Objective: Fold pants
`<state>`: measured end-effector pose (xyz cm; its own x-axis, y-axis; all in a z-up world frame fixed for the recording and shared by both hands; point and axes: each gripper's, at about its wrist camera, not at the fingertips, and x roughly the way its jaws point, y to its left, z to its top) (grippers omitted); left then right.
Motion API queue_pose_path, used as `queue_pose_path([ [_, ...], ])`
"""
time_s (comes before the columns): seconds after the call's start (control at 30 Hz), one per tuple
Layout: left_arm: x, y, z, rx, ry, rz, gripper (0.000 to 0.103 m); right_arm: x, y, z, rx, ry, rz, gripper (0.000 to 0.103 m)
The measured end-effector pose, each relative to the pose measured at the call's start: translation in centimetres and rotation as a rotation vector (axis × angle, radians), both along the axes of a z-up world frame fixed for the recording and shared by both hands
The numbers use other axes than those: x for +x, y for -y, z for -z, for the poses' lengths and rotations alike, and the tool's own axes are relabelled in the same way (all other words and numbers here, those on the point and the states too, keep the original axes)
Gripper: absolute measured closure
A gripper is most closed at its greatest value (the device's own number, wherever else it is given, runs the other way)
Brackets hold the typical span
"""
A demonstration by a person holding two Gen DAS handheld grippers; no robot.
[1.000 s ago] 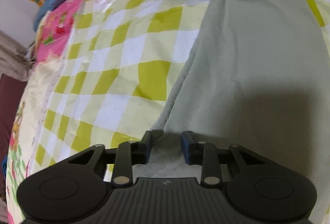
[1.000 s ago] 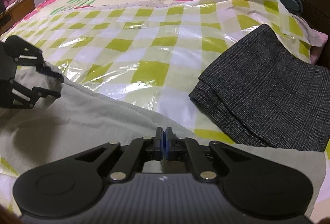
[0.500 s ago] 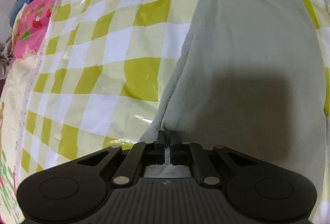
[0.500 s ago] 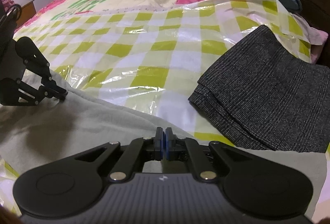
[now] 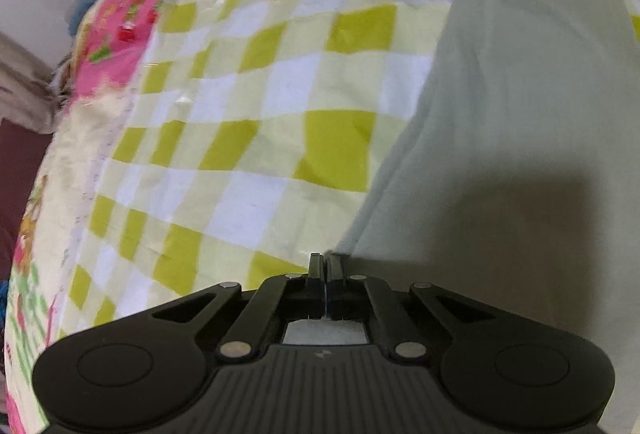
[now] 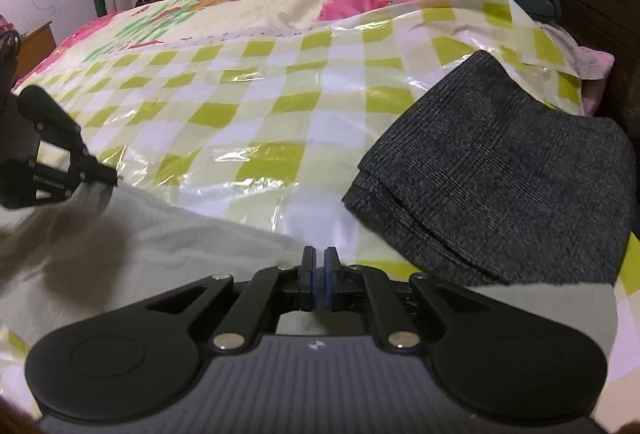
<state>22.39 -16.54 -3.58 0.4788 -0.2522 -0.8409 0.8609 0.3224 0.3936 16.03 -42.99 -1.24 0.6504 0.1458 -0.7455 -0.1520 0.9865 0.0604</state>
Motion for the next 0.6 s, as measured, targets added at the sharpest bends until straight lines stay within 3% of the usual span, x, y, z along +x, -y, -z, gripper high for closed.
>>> queue_pose_path([
  [0.07,-0.7,-0.3,-1.0,-0.031,0.008,0.01,0.08,-1.0,-0.1,-0.4,-0.001,0.019,-0.037,0.094],
  [0.2,-2.8,-0.2,-1.9,-0.077,-0.018,0.051,0.062,-1.0,-2.0,-0.6,-0.003,0.029,-0.164,0.088],
  [0.27,-3.4,0.1,-1.5,-0.064,-0.027,0.082,0.054,0.0,-3.8,-0.3,-0.019,0.02,-0.241,0.071],
  [0.33,-3.5,0.3,-0.7,-0.036,-0.012,0.097,0.053,1.0,-5.8,0.0,-0.055,0.029,-0.319,0.063],
  [0.5,-2.6,-0.1,0.8,-0.023,-0.049,0.08,0.052,4.0,-9.6,2.1,-0.141,-0.022,-0.467,0.063],
  [0.6,-2.3,-0.3,0.8,-0.038,-0.063,0.081,0.052,5.3,-10.5,3.1,-0.15,-0.086,-0.521,0.068],
])
